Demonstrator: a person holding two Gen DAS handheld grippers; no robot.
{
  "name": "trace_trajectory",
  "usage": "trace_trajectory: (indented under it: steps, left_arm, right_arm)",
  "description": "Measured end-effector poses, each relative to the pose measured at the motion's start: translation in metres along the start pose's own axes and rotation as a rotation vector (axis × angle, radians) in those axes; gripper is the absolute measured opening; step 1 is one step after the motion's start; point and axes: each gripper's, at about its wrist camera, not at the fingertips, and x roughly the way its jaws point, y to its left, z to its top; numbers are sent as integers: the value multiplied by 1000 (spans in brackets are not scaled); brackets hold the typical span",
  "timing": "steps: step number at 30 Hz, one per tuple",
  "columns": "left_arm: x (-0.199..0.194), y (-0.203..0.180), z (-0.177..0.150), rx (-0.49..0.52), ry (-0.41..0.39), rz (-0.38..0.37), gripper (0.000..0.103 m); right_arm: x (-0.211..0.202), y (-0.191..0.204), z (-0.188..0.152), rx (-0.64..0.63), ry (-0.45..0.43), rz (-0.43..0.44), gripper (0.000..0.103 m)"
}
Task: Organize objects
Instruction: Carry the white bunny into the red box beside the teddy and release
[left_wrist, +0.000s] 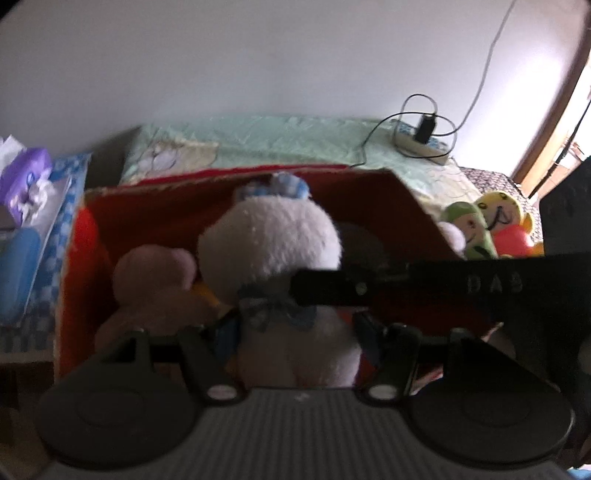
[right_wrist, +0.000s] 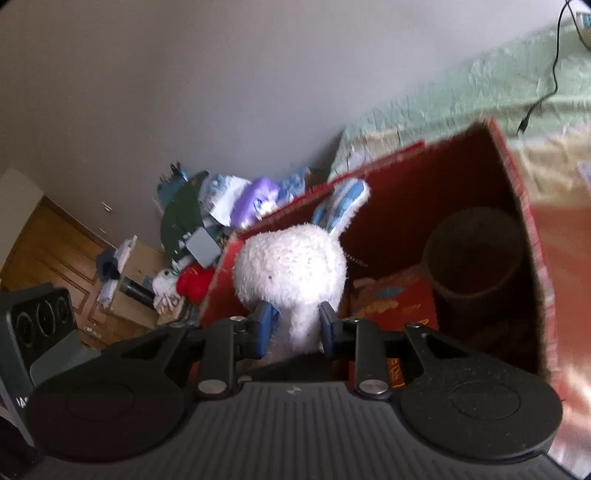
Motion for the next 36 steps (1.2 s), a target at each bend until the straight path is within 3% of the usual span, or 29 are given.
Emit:
trace_trajectory:
  steps: [9, 17, 22, 24, 26, 28, 31, 36]
  left_arm:
    - [14, 19, -7, 11, 41, 14, 63]
    - [24, 24, -11, 1, 80, 30, 64]
    - [24, 25, -9, 6, 89, 32, 65]
    - [24, 25, -9, 1, 91, 28, 64]
    - [24, 26, -8, -7, 94, 24, 64]
    - [21, 27, -7, -12, 97, 23, 64]
    - [19, 28, -4, -18, 98, 34, 64]
    - [24, 33, 3, -47, 113, 56, 64]
  right_arm:
    - [28, -2, 1, 41, 85, -110, 29]
    - [33, 3, 3, -10, 135, -176, 35]
    - [19, 3, 8, -30, 123, -168, 51]
    - [11, 2, 11, -31, 101, -175, 53]
    - [5, 0, 14, -19, 77, -179, 49]
    - [5, -2, 17, -4, 65, -180, 32]
    - [14, -5, 20, 13, 74, -203, 22]
    - [30, 4, 21, -30, 91, -205, 13]
